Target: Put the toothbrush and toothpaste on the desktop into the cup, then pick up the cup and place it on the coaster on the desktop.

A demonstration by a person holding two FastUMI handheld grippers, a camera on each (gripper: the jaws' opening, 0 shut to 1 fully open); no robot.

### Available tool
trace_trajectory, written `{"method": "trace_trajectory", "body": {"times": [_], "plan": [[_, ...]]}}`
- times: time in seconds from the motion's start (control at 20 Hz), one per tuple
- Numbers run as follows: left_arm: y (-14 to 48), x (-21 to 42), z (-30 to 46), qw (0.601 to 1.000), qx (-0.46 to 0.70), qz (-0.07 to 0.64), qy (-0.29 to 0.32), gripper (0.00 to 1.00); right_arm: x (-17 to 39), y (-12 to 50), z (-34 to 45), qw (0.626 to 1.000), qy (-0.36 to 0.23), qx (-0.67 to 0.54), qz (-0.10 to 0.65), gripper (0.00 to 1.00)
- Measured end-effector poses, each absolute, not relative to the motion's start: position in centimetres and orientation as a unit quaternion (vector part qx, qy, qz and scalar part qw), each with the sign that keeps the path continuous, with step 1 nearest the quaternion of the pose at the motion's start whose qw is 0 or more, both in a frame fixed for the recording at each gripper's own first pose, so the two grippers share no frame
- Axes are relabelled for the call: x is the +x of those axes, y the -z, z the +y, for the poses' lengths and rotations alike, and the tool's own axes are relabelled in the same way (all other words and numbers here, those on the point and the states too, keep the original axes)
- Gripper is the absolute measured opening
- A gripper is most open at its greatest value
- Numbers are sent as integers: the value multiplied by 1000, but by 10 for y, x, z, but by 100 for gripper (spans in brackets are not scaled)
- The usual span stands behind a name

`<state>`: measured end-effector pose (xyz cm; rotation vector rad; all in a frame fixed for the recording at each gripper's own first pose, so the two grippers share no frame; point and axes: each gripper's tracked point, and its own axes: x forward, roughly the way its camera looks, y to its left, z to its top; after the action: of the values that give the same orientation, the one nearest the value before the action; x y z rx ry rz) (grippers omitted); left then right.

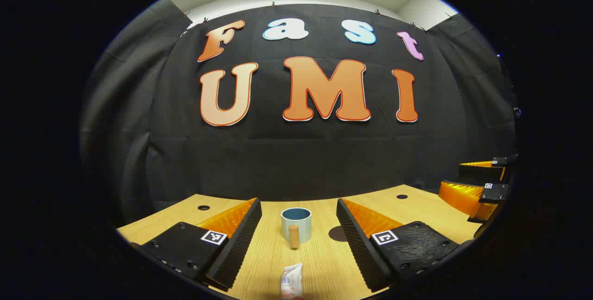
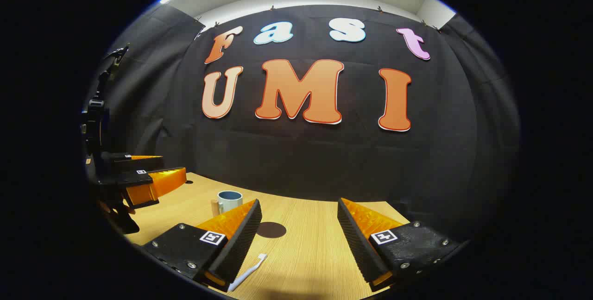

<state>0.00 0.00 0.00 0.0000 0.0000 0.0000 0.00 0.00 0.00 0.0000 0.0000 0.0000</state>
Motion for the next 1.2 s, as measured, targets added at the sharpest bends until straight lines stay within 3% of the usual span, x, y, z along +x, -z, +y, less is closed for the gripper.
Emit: {"method": "trace_trajectory", "body": {"times": [0.85,1.2], "plan": [[-2,-4,8,1000,-14,20,-8,97,1,-6,8,1000,-12,7,1,98],[14,9,28,996,-1,85,-9,98,5,-4,6,998,-30,-14,51,98]]}}
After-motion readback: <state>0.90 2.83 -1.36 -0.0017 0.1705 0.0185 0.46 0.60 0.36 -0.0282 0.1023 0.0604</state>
